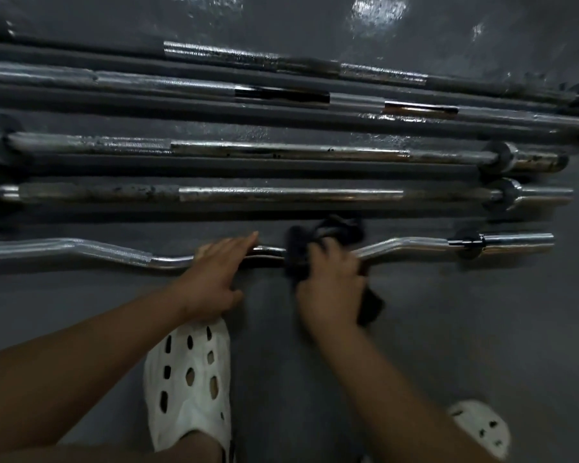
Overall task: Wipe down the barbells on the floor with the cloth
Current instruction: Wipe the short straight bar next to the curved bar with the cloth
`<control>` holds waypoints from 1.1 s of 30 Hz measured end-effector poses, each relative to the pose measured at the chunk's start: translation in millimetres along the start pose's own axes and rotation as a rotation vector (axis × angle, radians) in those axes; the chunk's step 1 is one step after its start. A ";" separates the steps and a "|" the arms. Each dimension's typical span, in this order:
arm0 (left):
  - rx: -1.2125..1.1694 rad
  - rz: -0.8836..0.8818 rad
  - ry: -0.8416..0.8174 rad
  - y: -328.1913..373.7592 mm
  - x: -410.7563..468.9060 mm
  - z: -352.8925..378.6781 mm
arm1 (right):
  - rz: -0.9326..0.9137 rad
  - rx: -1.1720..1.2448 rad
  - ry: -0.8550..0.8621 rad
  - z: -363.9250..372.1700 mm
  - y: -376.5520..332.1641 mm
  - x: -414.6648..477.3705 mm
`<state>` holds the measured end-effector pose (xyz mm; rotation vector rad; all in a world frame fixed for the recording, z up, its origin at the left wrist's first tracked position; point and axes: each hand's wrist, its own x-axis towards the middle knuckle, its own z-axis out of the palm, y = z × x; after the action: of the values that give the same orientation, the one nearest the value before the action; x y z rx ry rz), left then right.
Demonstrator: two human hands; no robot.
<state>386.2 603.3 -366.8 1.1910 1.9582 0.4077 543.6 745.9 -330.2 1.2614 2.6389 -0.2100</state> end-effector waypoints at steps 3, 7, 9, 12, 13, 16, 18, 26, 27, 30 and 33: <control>-0.046 0.048 0.059 -1.7 -2.4 1.6 | -0.360 0.219 -0.146 -2.1 -28.0 -7.5; -0.021 0.029 0.037 -4.9 -1.2 2.5 | -0.201 0.199 -0.016 -4.7 61.3 22.1; 0.008 0.009 0.016 -3.4 -0.4 3.0 | 0.112 0.165 0.081 -8.1 113.7 27.7; 0.047 -0.002 -0.003 0.7 -0.1 3.4 | 0.367 0.247 0.098 -6.9 93.6 19.3; 0.050 -0.004 -0.008 1.5 -0.4 3.3 | 0.366 0.273 0.035 -5.0 69.5 11.7; 0.040 -0.016 -0.031 1.4 -2.5 0.2 | 0.029 0.043 -0.140 4.7 26.2 -12.2; 0.017 -0.015 -0.029 3.0 -3.4 -2.7 | -0.195 0.051 -0.189 -10.3 56.0 3.9; 0.062 -0.018 -0.013 6.5 -2.0 1.1 | 0.340 0.114 0.012 -14.2 93.0 27.4; 0.055 -0.023 -0.012 6.4 -2.7 0.6 | 0.237 0.130 -0.018 -11.1 70.5 17.1; 0.045 -0.027 -0.023 4.5 -4.1 0.7 | -0.196 0.158 -0.187 -10.7 44.0 -1.7; 0.052 -0.023 -0.016 4.3 -3.9 -0.1 | -0.274 0.190 -0.124 -18.6 79.5 15.1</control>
<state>389.7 602.2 -362.3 1.1994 1.9780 0.3364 594.0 810.9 -319.0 0.8958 2.7251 -0.5748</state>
